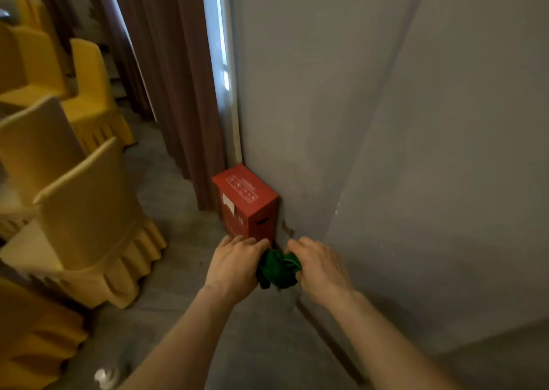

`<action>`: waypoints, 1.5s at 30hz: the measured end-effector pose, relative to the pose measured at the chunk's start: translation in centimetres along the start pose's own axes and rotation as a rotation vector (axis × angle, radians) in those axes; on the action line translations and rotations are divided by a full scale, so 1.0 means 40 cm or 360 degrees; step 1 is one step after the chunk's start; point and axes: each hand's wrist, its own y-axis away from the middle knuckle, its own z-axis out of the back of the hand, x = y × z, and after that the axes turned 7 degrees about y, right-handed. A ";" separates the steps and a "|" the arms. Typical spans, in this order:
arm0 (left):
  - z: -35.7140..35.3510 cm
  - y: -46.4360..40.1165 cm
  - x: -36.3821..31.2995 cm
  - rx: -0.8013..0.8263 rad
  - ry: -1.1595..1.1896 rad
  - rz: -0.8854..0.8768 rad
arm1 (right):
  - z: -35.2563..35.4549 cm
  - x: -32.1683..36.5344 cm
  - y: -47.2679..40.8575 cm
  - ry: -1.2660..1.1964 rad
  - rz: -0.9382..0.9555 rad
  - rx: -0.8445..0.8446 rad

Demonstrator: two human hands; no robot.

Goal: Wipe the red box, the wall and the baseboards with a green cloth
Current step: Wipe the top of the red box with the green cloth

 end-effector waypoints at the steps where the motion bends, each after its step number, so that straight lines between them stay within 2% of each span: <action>1: 0.030 -0.005 -0.007 -0.0002 0.0016 0.0020 | 0.028 0.006 -0.001 -0.0007 0.0004 -0.0035; 7: 0.139 -0.045 -0.002 -0.0049 0.0002 0.0043 | 0.129 0.037 -0.032 -0.0001 0.0011 -0.0140; 13: 0.173 -0.086 0.076 -0.0122 0.0063 0.0006 | 0.141 0.083 -0.103 0.0013 0.0004 -0.0213; 20: 0.190 -0.157 0.259 -0.0162 0.0095 -0.0032 | 0.121 0.167 -0.255 -0.0016 0.0017 -0.0190; 28: 0.208 -0.249 0.458 -0.0089 0.0093 -0.0053 | 0.109 0.264 -0.441 0.0026 -0.0049 -0.0207; 37: 0.115 -0.381 0.557 -0.0007 0.0142 -0.0055 | 0.018 0.231 -0.606 0.0005 -0.0126 -0.0067; 45: -0.043 -0.618 0.640 0.0169 0.0145 0.0044 | -0.132 0.088 -0.856 -0.0116 -0.0153 0.0060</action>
